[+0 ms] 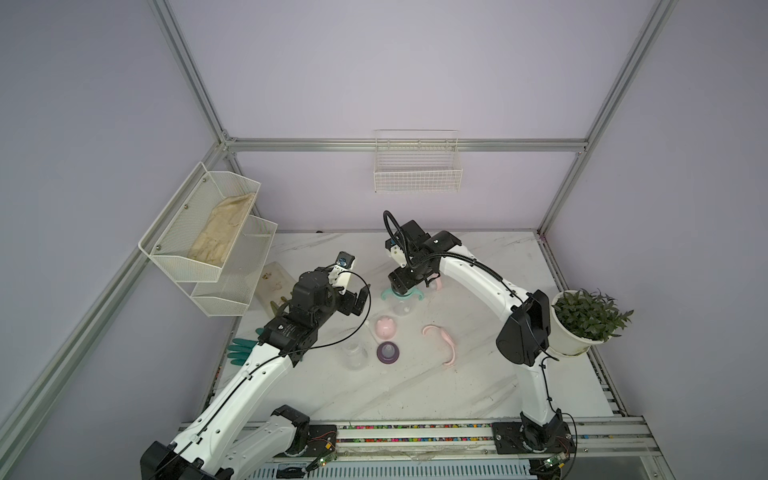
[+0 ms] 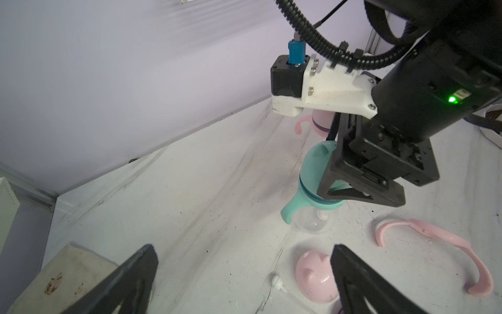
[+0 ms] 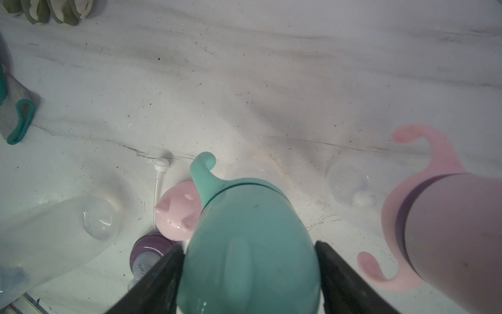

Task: Assemble the baby bottles
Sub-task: Close the lid on the baby bottle.

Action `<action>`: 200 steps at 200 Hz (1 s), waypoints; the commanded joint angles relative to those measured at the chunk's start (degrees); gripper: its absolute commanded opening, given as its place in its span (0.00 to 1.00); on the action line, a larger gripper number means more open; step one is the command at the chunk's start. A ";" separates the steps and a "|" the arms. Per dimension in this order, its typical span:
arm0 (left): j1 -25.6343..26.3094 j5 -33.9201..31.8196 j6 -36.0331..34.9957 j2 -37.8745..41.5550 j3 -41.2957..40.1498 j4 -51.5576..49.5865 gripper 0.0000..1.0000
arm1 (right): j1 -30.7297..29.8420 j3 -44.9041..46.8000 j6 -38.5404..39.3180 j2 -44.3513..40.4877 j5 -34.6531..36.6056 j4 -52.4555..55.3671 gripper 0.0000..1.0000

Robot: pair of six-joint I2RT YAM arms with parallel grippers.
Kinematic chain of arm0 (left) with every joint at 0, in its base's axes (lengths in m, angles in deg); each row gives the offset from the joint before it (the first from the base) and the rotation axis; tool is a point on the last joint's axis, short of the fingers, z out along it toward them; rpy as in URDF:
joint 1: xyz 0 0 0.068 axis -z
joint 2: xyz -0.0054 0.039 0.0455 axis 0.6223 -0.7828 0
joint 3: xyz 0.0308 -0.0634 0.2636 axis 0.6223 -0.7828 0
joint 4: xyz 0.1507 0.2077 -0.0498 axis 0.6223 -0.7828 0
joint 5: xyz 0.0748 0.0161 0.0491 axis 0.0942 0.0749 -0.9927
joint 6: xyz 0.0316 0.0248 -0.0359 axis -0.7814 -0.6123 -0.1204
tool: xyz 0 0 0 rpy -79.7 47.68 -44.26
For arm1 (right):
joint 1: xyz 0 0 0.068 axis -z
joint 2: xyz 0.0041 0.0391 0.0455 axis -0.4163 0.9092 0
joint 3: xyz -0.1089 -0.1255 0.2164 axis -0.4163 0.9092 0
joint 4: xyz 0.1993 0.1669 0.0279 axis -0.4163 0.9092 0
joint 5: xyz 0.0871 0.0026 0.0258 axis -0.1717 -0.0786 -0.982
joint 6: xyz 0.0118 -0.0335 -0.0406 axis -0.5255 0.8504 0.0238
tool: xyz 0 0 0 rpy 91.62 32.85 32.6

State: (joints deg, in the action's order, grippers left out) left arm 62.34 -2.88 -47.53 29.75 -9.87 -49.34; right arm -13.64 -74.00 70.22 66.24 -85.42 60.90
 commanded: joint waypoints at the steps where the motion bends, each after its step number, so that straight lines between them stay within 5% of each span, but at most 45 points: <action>1: -0.19 -0.34 -0.67 -1.03 1.35 1.45 1.00 | 0.53 -2.53 1.21 -2.39 -1.07 0.14 0.79; 51: -0.13 -0.12 2.19 -4.79 3.35 4.23 1.00 | 2.02 -1.79 1.32 -6.33 -1.92 -4.12 0.80; 97: -0.07 3.76 6.11 -10.41 5.72 9.20 1.00 | 4.45 15.90 1.36 -16.03 -12.30 -23.97 0.77; 144: 0.40 7.40 7.23 -16.00 9.07 12.09 1.00 | 5.72 23.24 -6.15 -18.48 -11.76 -34.12 0.47; 200: 2.31 9.17 8.09 -19.93 9.78 15.48 0.99 | 5.69 34.84 -12.11 -22.64 -9.43 -45.01 0.44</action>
State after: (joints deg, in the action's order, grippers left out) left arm 63.63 4.99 -40.82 11.33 -4.25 -37.39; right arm -7.91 -41.87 61.96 46.44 -96.04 23.56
